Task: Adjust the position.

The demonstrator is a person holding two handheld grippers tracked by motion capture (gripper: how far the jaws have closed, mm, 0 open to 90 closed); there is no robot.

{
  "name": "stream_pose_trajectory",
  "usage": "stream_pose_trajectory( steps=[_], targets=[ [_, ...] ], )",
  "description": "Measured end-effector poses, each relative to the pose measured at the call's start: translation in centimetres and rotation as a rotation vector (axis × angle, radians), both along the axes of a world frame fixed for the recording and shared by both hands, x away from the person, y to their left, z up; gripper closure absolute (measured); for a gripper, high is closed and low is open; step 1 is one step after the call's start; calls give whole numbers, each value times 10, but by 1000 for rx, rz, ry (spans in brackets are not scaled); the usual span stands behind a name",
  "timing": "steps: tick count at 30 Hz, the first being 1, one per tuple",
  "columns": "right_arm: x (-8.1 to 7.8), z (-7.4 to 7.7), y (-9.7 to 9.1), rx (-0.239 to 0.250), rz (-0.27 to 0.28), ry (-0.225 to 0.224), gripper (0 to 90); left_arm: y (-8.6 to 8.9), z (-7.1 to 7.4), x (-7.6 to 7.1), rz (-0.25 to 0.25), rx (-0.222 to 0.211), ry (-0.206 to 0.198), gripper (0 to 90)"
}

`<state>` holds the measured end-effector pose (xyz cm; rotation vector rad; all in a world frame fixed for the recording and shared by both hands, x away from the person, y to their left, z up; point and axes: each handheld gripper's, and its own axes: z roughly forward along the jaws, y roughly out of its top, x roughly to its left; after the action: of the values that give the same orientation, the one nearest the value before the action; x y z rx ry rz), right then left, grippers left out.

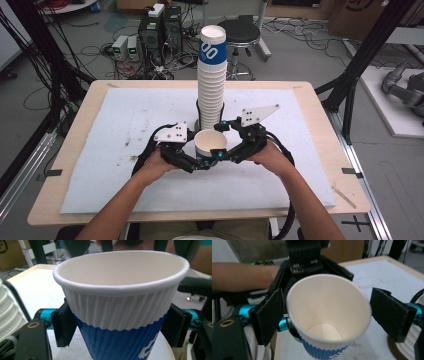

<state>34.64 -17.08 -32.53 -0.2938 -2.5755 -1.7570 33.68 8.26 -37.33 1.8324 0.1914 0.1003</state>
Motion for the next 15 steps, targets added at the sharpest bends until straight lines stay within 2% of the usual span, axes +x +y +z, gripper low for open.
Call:
stream_pose_trajectory(
  steps=[4,5,8,15],
  targets=[
    [1,3,-10,7,-46,-20,137,8,0,2,54,-24,4,245],
    [2,3,-14,2,-76,-39,137,10,0,2,67,-28,2,245],
    [2,2,-18,-2,-101,-50,138,15,2,3,103,-36,-3,245],
    [3,-7,-39,-24,-180,-48,138,33,9,7,199,-85,-12,243]
  ],
)
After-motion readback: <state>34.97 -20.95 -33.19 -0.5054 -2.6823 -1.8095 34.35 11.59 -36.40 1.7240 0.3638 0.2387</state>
